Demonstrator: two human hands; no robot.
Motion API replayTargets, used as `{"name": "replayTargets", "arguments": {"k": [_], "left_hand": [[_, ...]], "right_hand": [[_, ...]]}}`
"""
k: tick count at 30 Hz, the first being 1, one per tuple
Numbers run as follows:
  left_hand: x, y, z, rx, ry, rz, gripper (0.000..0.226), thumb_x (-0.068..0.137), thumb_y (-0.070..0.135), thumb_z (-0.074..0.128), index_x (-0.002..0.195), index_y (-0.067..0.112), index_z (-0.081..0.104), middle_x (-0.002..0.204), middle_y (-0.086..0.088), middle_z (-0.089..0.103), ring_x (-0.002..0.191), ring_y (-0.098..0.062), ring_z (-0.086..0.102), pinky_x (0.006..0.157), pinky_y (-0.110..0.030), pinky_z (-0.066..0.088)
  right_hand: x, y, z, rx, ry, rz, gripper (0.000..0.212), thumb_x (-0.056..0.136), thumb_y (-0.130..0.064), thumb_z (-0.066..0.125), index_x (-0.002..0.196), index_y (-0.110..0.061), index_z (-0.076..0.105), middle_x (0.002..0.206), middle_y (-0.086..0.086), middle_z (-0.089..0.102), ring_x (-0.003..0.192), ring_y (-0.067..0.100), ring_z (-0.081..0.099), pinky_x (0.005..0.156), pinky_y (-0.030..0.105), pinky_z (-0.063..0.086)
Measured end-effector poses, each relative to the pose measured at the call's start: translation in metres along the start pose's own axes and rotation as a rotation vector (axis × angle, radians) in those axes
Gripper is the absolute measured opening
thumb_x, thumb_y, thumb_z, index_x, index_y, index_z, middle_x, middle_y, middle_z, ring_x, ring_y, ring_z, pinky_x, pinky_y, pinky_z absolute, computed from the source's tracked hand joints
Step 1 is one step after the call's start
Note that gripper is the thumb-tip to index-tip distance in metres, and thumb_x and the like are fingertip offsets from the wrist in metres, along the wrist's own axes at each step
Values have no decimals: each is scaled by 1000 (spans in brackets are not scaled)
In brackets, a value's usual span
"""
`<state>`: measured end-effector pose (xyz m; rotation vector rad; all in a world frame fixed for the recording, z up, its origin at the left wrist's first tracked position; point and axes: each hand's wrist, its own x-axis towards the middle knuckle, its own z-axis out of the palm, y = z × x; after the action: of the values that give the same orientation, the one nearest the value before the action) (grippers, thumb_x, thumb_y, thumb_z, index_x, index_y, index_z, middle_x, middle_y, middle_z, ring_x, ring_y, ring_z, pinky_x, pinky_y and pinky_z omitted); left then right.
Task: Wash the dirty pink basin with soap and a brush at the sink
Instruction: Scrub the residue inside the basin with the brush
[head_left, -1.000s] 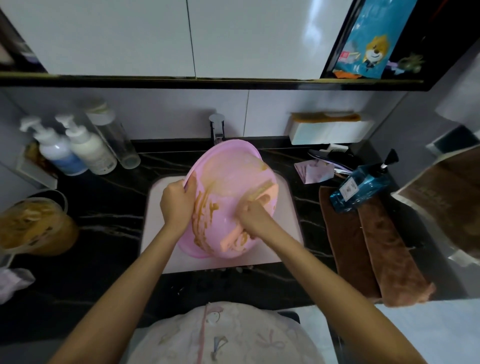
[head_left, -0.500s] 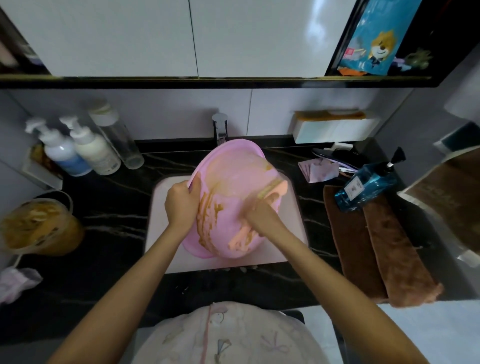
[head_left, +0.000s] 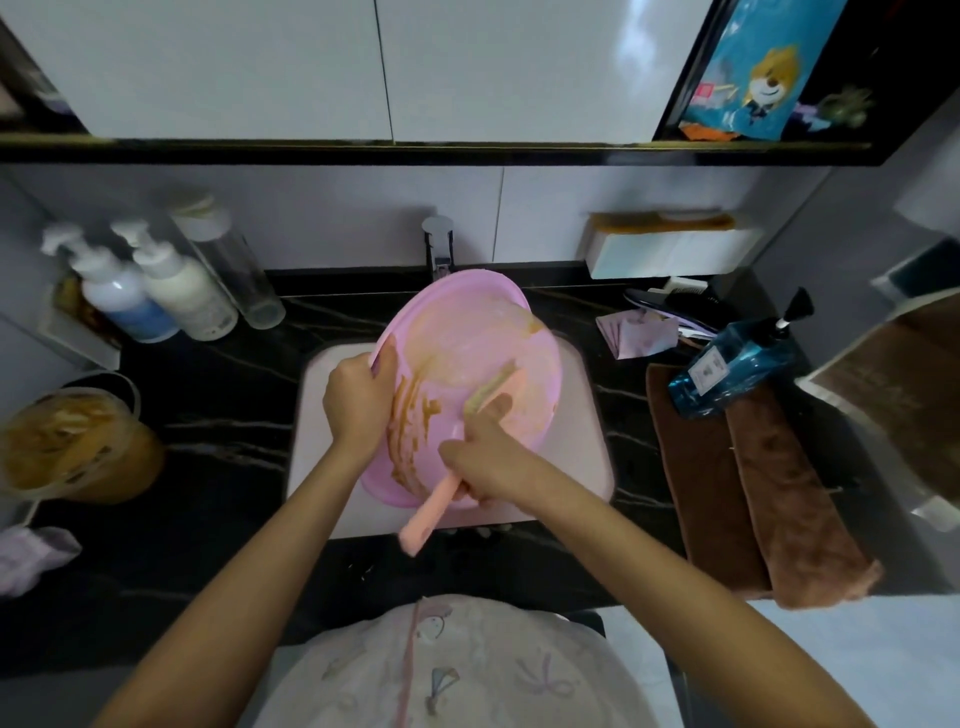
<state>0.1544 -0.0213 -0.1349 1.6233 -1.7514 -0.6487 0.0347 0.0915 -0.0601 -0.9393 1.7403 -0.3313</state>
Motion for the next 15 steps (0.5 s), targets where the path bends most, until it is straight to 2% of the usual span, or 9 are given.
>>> {"name": "replayTargets", "arguments": {"k": [3,4,6,7,9,10,12,13,15], "left_hand": [[0,3,-1,-6,-2,15,55,98,37,41,48,17,33,46,1,36,46,-20,38,48,-29,24],[0,5,-1,-5,-8,16,55,98,36,42,48,17,33,46,1,36,46,-18,37,46,-28,23],[-1,4,1,-8,-6,15,55,98,37,41,47,17,34,46,1,37,45,-17,37,46,-28,24],[0,2,1,-8,-7,18,55,98,39,40,48,17,35,46,1,38,45,-18,39,47,-28,26],[3,-1,0,-22,-1,25,55,96,43,38,48,17,37,47,1,40,46,-20,40,48,-29,30],[4,-1,0,-23,-1,32,54,95,44,38,48,17,36,47,1,39,46,-19,40,48,-29,30],[2,1,1,-8,-8,36,55,97,40,39,48,16,35,46,1,37,45,-16,37,46,-28,25],[0,3,2,3,-7,34,55,98,38,40,48,15,35,46,1,37,45,-15,37,46,-28,23],[-1,5,2,16,-4,24,55,98,38,41,48,15,36,46,1,38,45,-16,38,46,-28,23]], "right_hand": [[25,9,-30,73,132,14,26,93,-11,45,104,13,43,71,7,53,51,12,47,47,23,39],[26,10,-31,93,164,25,22,92,-12,47,91,10,48,70,5,52,52,11,46,48,24,39],[16,3,-20,73,175,2,34,91,-12,46,115,12,46,67,1,50,53,13,48,47,24,39],[12,2,-9,48,153,-33,56,91,-14,45,138,9,24,67,1,51,56,15,51,48,24,40],[5,7,2,0,87,-56,81,92,-15,43,143,5,-16,70,0,51,60,15,53,53,24,42],[11,8,-5,-22,125,-42,71,92,-15,43,142,12,0,70,-1,49,59,14,50,55,26,43],[25,11,-27,35,155,1,31,92,-14,45,106,14,44,71,-1,49,58,12,47,57,29,44],[27,12,-29,32,166,27,27,92,-14,46,97,13,46,75,3,54,61,15,51,58,30,46],[12,8,-14,11,160,-3,43,93,-13,43,124,17,35,99,16,61,81,28,60,70,37,49]]}}
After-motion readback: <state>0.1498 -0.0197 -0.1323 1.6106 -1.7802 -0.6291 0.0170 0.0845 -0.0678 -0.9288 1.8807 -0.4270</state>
